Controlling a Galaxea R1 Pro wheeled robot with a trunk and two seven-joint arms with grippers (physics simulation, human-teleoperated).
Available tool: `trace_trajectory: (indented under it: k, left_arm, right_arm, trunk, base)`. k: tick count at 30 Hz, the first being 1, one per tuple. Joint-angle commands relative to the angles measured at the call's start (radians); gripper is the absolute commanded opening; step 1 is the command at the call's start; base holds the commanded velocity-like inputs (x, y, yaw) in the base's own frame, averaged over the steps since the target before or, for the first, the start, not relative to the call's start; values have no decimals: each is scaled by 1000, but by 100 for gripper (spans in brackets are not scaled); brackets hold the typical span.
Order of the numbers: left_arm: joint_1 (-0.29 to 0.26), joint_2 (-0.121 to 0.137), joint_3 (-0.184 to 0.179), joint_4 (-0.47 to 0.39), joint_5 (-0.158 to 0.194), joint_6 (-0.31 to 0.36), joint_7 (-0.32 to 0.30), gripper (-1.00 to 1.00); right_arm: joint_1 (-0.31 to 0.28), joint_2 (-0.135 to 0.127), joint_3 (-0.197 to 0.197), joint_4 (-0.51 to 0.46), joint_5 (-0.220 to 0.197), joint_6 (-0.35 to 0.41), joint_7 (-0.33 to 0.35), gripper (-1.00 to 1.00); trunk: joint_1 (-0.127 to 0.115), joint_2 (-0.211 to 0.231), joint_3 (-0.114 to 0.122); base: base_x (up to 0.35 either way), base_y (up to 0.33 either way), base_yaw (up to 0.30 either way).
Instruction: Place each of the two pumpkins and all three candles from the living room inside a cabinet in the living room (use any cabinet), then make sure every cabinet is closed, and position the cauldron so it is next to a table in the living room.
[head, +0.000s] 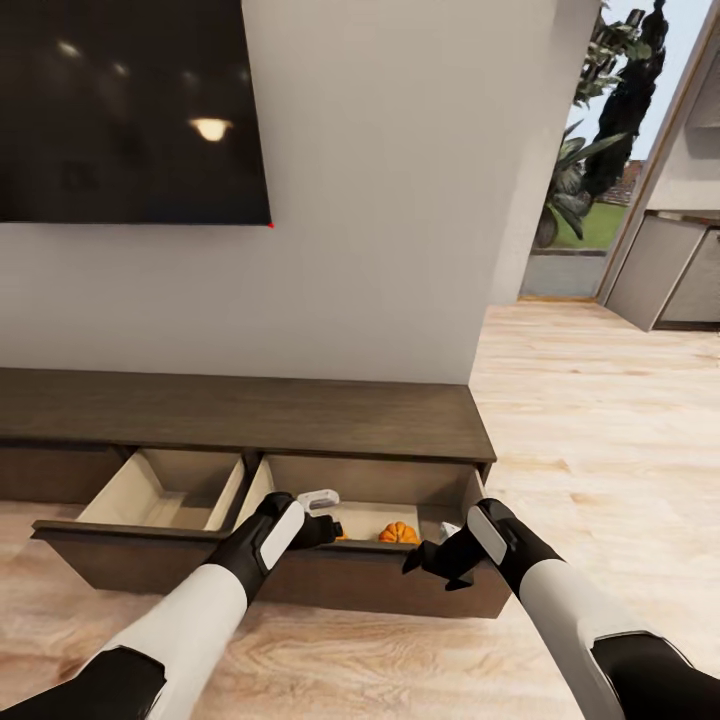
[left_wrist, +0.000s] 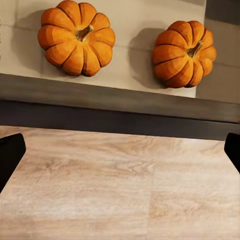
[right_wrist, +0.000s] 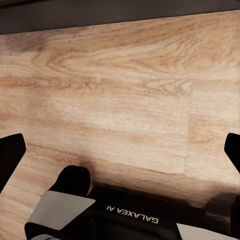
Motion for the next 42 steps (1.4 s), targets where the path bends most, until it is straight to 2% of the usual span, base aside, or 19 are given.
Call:
trace_trajectory:
  k: [1, 10, 18, 19, 20, 23, 31, 32, 35, 36, 39, 42]
  left_arm:
    - [0, 1, -5, -1, 11, 2, 9, 100]
    - [-1, 1, -6, 24, 9, -1, 11, 100]
    - [-2, 1, -4, 44, 9, -4, 10, 100]
    - [-2, 1, -4, 50, 9, -5, 10, 100]
    - [-2, 3, -4, 58, 8, -7, 10, 100]
    - [-2, 5, -4, 62, 9, -8, 10, 100]
    - [-1, 7, -4, 64, 8, -10, 11, 100]
    - [-1, 6, -7, 133, 9, -54, 11, 100]
    - [-2, 5, -9, 197, 8, -128, 10, 100]
    - [-1, 5, -9, 243, 8, -179, 7, 100]
    - [-2, 5, -10, 292, 8, -232, 3, 100]
    - [-2, 5, -13, 312, 7, -263, 1, 100]
  right_arm:
    - [0, -1, 4, -1, 7, 3, 8, 100]
    - [0, -1, 4, 0, 9, 3, 8, 100]
    - [0, 0, 6, 0, 11, 3, 6, 100]
    - [0, 0, 6, 0, 11, -10, 6, 100]
    - [0, 1, 7, 2, 12, -54, 5, 100]
    - [0, 3, 7, 4, 13, -83, 4, 100]
    - [4, 6, 14, 6, 13, -108, 3, 100]
    - [15, 11, 87, 18, 15, -184, 0, 100]
    - [21, 12, 148, 47, 14, -244, 0, 100]
    - [23, 12, 185, 68, 14, -285, 0, 100]
    - [25, 12, 214, 93, 13, -334, 0, 100]
    - [25, 13, 225, 108, 13, -362, 0, 100]
  trunk:
    - [0, 0, -1]
    - [0, 0, -1]
    - [0, 0, -1]
    - [0, 0, -1]
    - [0, 0, -1]
    - [0, 0, -1]
    - [0, 0, -1]
    - [0, 0, -1]
    - [0, 0, -1]
    - [0, 0, -1]
    - [0, 0, -1]
    - [0, 0, -1]
  base:
    - [-2, 0, 0]
    - [-185, 0, 0]
    - [-35, 0, 0]
    - [-3, 0, 0]
    - [-1, 0, 0]
    - [0, 0, 0]
    - [0, 0, 0]
    - [0, 0, 0]
    - [0, 0, 0]
    - [0, 0, 0]
    - [0, 0, 0]
    - [0, 0, 0]
